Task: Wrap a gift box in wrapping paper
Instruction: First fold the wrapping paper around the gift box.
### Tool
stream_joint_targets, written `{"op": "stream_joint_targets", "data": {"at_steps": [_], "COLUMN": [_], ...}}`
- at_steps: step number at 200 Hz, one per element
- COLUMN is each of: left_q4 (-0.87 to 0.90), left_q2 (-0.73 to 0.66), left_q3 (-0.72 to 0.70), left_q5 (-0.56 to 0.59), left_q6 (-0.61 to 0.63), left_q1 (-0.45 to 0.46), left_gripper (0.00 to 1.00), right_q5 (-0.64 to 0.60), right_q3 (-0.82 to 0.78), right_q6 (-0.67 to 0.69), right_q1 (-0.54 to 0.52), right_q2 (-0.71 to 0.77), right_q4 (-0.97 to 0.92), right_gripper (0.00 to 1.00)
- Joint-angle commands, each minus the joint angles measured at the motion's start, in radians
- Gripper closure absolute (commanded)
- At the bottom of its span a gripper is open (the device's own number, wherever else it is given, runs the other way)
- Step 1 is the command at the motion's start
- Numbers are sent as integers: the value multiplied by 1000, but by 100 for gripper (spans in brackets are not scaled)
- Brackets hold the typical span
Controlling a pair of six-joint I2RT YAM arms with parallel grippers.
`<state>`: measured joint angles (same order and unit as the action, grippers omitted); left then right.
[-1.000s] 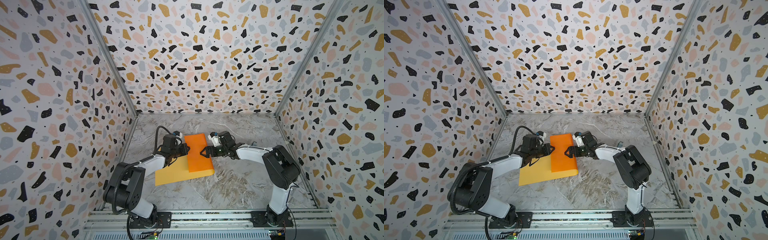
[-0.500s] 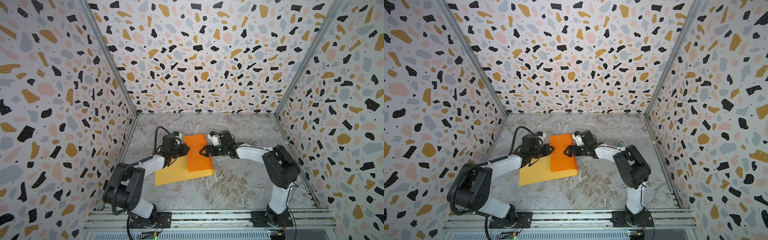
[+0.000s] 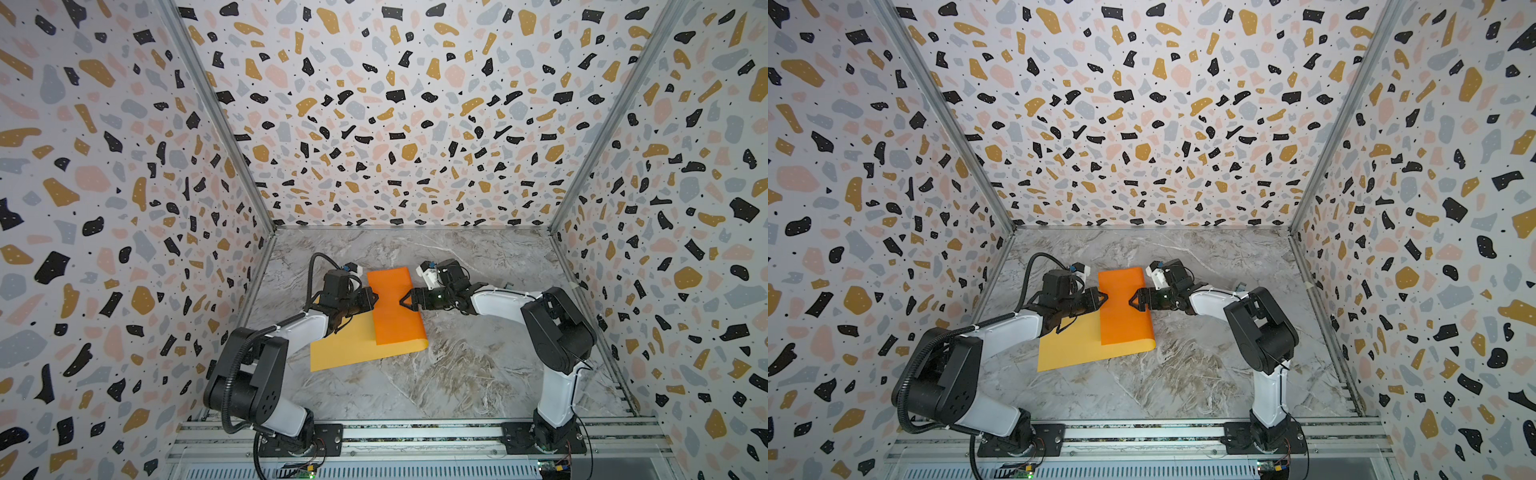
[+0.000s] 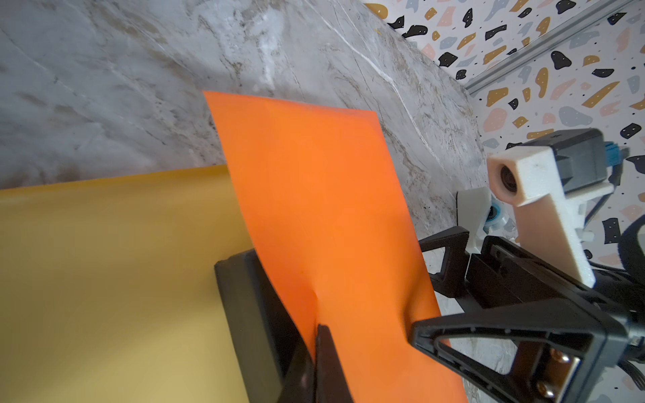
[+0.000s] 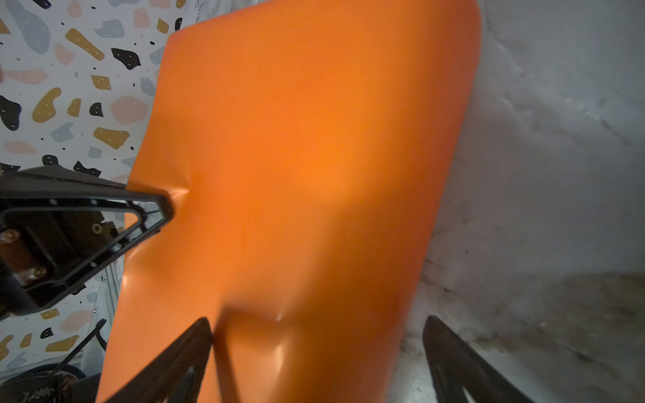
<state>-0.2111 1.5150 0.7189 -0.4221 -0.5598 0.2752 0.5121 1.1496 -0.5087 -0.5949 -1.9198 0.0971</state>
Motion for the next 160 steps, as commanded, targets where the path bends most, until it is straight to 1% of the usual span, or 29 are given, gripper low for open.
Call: {"op": "stream_joint_targets", "data": {"at_steps": [1, 50, 71, 91, 117, 137, 160], "left_q4": [-22, -33, -22, -16, -16, -21, -34], "left_q2": [-15, -31, -44, -71, -102, -98, -68], "left_q3": [-17, -44, -50, -66, -88, -92, -84], "left_q5": [-1, 15, 45, 81, 126, 133, 81], "left_q6": [21, 15, 16, 12, -3, -12, -22], "left_q1": [-9, -11, -12, -13, -13, -13, -13], "left_gripper": [100, 100, 100, 86, 63, 51, 40], "right_q5": [3, -7, -9, -12, -15, -17, -16], "right_q3": [31, -15, -32, -42, -52, -54, -56], "right_q6": [5, 9, 10, 12, 15, 17, 18], "right_q1": [3, 0, -2, -5, -6, -5, -8], "right_q2": [-6, -13, -13, -12, -7, -5, -3], "right_q4": [-10, -3, 1, 1, 1, 1, 3], "right_gripper": [6, 7, 7, 7, 8, 8, 8]}}
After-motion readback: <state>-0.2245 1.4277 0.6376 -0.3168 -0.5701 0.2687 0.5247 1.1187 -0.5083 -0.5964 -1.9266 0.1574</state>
